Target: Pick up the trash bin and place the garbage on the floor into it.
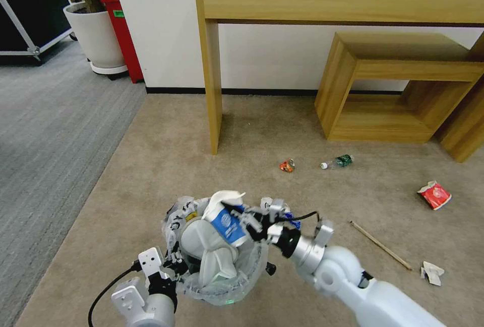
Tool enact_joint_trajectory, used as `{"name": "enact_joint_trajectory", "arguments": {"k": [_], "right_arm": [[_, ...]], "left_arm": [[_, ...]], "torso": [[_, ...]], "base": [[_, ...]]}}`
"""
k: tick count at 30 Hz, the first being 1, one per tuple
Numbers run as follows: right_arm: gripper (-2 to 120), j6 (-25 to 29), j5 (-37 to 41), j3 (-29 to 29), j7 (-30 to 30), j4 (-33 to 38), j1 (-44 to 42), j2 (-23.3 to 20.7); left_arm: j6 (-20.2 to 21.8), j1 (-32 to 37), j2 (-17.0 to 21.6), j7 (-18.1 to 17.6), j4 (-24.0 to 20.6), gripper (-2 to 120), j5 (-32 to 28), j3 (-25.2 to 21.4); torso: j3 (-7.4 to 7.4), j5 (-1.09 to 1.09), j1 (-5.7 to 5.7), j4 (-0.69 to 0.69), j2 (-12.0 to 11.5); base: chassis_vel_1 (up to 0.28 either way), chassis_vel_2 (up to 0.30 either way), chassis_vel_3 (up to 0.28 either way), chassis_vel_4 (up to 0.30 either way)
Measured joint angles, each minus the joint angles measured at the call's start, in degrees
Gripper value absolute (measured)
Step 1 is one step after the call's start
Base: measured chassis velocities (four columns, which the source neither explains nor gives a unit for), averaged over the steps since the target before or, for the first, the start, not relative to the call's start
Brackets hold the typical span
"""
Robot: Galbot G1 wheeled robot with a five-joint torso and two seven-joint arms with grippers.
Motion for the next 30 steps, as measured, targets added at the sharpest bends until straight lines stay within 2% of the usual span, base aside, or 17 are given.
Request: {"name": "enact_joint_trajectory", "arguments": {"k": [5, 8, 9, 12, 14, 16, 17, 19, 20, 23, 24, 25, 26, 27, 28, 29, 30], "right_arm": [[1, 0.6, -3.5, -1.8, -0.4, -1.8, -0.4, 0.3], [15, 1.6, -6.8, -1.6, -2.7, -2.9, -1.4, -0.1], [15, 1.6, -6.8, -1.6, -2.7, -2.9, -1.4, -0.1], [27, 1.8, -8.0, -1.0, -3.5, -3.2, -1.8, -0.4], [30, 1.8, -8.0, -0.9, -3.5, -3.2, -1.8, -0.4], [43, 1.7, -7.6, -0.5, -3.3, -3.1, -1.7, -0.4], [43, 1.7, -7.6, -0.5, -3.3, -3.1, -1.7, -0.4], [54, 1.6, -7.1, 0.0, -2.4, -3.2, -1.5, -0.5], [54, 1.6, -7.1, 0.0, -2.4, -3.2, -1.5, -0.5], [69, 1.6, -6.9, 0.2, -2.0, -3.4, -1.1, -0.5], [69, 1.6, -6.9, 0.2, -2.0, -3.4, -1.1, -0.5], [76, 1.5, -6.5, 0.2, -1.7, -3.5, -1.0, -0.4], [76, 1.4, -6.3, 0.3, -1.5, -3.5, -0.9, -0.4], [82, 1.4, -5.9, 0.4, -1.1, -3.5, -0.7, -0.3], [82, 1.4, -5.9, 0.4, -1.1, -3.5, -0.7, -0.3], [89, 1.3, -5.7, 0.6, -1.0, -3.5, -0.6, -0.1], [91, 1.3, -5.7, 0.7, -0.9, -3.5, -0.5, -0.1]], "left_arm": [[-0.2, 0.6, 0.0, 0.1, -0.4, 0, 0.0, -0.4], [-0.2, 0.9, -0.1, 0.1, -0.4, 0, 0.1, -0.4], [-0.2, 0.9, -0.1, 0.1, -0.4, 0, 0.1, -0.4], [-0.2, 0.9, -0.3, 0.4, -0.2, 0, 0.2, -0.2], [-0.2, 0.9, -0.3, 0.4, -0.2, 0, 0.3, -0.2], [-0.2, 0.9, -0.3, 0.5, 0.0, 0, 0.3, -0.1], [-0.2, 0.9, -0.3, 0.5, 0.0, 0, 0.3, -0.1], [-0.4, 1.0, -0.3, 0.2, 0.0, 0, 0.8, -0.3], [-0.4, 1.0, -0.3, 0.2, 0.0, 0, 0.8, -0.3], [-0.4, 1.2, -0.3, 0.3, 0.1, 0, 0.9, -0.2], [-0.4, 1.2, -0.3, 0.3, 0.1, 0, 0.9, -0.2], [-0.4, 1.2, -0.2, 0.3, 0.2, 0, 0.9, -0.2], [-0.4, 1.2, -0.2, 0.3, 0.2, 0, 0.9, -0.3], [-0.4, 1.2, -0.1, 0.3, 0.2, 0, 1.0, -0.3], [-0.4, 1.2, -0.1, 0.3, 0.2, 0, 1.0, -0.3], [-0.5, 1.2, 0.0, 0.4, 0.3, 0, 1.0, -0.3], [-0.5, 1.2, 0.0, 0.4, 0.4, 0, 1.0, -0.3]], "torso": [[0.0, 0.01, 0.0, 0.0, 0.0], [0.0, 0.01, 0.0, 0.0, 0.0], [0.0, 0.01, 0.0, 0.0, 0.0], [0.0, 0.02, 0.0, 0.0, 0.0], [0.0, 0.01, 0.0, 0.0, 0.0], [0.0, 0.01, -0.01, -0.01, 0.0], [0.0, 0.01, -0.01, -0.01, 0.0], [0.0, 0.03, 0.0, -0.01, 0.0], [0.0, 0.03, 0.0, -0.01, 0.0], [0.0, 0.01, 0.0, 0.0, 0.0], [0.0, 0.01, 0.0, 0.0, 0.0], [0.0, 0.01, 0.0, 0.0, 0.0], [0.0, 0.01, 0.0, 0.0, 0.0], [0.0, 0.01, 0.0, 0.0, 0.0], [0.0, 0.01, 0.0, 0.0, 0.0], [0.0, 0.01, 0.0, 0.0, 0.0], [0.0, 0.01, 0.0, 0.0, 0.0]], "base": [[0.0, 0.0, 0.0, 0.0], [0.0, 0.0, 0.0, 0.0], [0.0, 0.0, 0.0, 0.0], [0.0, 0.0, 0.0, 0.0], [0.0, 0.0, 0.0, 0.0], [0.0, 0.0, 0.0, 0.0], [0.0, 0.0, 0.0, 0.0], [0.0, 0.0, 0.0, 0.0], [0.0, 0.0, 0.0, 0.0], [0.0, 0.0, 0.0, 0.0], [0.0, 0.0, 0.0, 0.0], [0.0, 0.0, 0.0, 0.0], [0.0, 0.0, 0.0, 0.0], [0.0, 0.0, 0.0, 0.0], [0.0, 0.0, 0.0, 0.0], [0.0, 0.0, 0.0, 0.0], [0.0, 0.0, 0.0, 0.0]]}}
